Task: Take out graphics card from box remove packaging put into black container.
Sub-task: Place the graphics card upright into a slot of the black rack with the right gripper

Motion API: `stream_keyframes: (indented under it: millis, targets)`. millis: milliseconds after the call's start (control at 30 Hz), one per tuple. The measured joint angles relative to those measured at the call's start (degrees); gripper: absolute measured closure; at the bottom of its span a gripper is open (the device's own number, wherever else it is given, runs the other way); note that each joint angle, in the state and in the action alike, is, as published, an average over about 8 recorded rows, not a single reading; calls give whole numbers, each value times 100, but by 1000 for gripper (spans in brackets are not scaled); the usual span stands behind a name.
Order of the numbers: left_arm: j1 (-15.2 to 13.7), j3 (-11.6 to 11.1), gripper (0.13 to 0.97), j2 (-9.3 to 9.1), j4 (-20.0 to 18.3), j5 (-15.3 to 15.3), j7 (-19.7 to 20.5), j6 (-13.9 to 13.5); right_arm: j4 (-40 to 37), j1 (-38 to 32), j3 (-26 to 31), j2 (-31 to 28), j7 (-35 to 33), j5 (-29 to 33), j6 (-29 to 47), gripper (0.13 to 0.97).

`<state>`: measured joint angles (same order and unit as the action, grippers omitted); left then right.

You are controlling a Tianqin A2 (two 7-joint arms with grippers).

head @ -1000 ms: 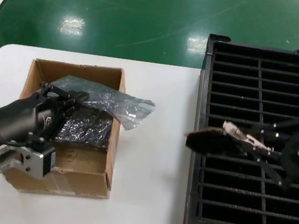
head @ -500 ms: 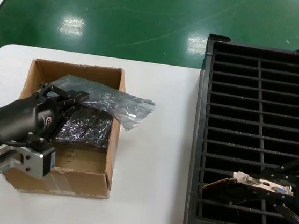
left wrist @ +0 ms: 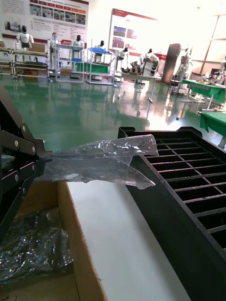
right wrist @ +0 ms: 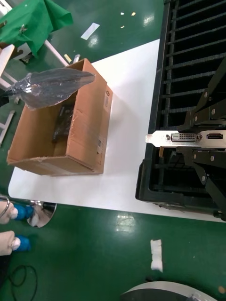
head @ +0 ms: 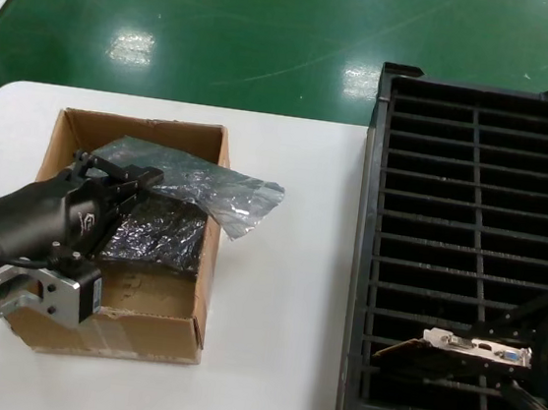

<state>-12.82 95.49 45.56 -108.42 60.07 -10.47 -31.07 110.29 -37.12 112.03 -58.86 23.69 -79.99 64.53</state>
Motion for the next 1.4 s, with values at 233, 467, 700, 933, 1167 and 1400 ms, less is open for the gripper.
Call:
stream_keyframes:
  millis: [233, 467, 700, 933, 1167, 1400]
  targets:
    - [0, 0, 959, 0, 0, 0, 0, 0, 118, -172, 8, 15, 90, 28, 168, 909]
    - [0, 0, 959, 0, 0, 0, 0, 0, 331, -219, -126, -107, 223, -137, 254, 909]
    - [0, 0, 959, 0, 0, 0, 0, 0, 340, -50, -87, -140, 227, 10, 197, 909]
    - [0, 0, 959, 0, 0, 0, 0, 0, 161, -13, 40, -16, 108, 312, 133, 909]
    - [0, 0, 959, 0, 0, 0, 0, 0, 143, -46, 92, 2, 8, 408, 200, 909]
    - [0, 0, 959, 0, 0, 0, 0, 0, 356, -82, -47, -150, 91, 128, 331, 911]
